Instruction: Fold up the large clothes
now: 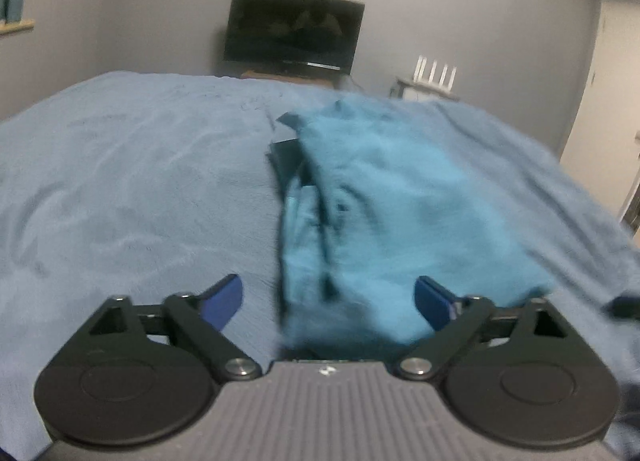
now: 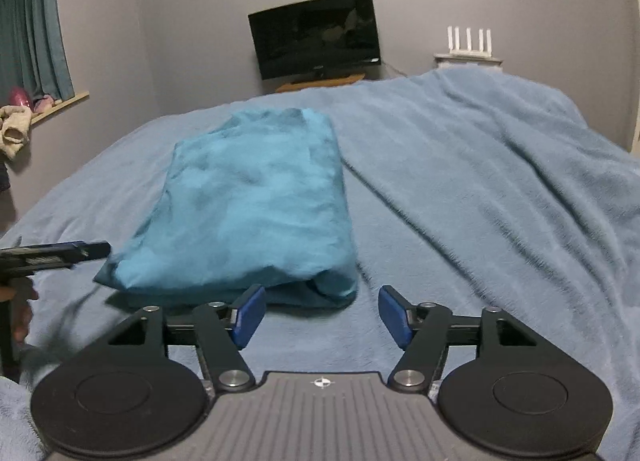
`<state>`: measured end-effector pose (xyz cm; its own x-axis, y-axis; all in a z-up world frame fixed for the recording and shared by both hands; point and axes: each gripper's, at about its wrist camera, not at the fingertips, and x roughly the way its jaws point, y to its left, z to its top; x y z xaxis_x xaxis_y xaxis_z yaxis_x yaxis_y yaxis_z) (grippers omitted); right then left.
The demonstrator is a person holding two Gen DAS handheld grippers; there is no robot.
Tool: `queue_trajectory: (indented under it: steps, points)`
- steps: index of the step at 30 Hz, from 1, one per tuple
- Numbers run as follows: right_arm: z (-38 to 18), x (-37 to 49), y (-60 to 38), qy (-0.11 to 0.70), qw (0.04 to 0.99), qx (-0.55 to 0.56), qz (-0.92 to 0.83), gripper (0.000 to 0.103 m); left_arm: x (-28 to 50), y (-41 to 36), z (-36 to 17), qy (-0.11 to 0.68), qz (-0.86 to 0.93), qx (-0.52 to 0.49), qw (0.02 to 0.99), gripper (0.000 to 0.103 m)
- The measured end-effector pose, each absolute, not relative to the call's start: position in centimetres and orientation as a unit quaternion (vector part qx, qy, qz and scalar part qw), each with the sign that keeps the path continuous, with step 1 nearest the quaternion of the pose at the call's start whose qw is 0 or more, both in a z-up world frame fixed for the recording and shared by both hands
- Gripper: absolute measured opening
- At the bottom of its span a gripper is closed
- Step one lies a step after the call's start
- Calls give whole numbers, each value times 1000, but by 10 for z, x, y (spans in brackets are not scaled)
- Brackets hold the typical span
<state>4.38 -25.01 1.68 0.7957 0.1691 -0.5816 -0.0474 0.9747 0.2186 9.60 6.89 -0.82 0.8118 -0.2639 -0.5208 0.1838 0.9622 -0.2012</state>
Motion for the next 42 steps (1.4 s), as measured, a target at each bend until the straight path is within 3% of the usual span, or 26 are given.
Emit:
queue_trajectory:
  steps: [5, 11, 17, 29, 42]
  points:
    - [-9, 60, -226, 348, 933, 62, 68, 70, 49, 31, -2, 260, -102, 4, 960, 100]
    - [-23, 82, -207, 281, 957, -14, 66, 70, 81, 7, -22, 286, -71, 61, 954, 102]
    - [-21, 92, -219, 215, 975, 21, 56, 70, 104, 13, -47, 314, -39, 61, 947, 102]
    - [-44, 119, -235, 275, 958, 74, 37, 80, 123, 34, -70, 360, -28, 22, 932, 102]
    - [-32, 91, -250, 309, 944, 114, -6, 79, 86, 36, -31, 289, -44, -14, 956, 102]
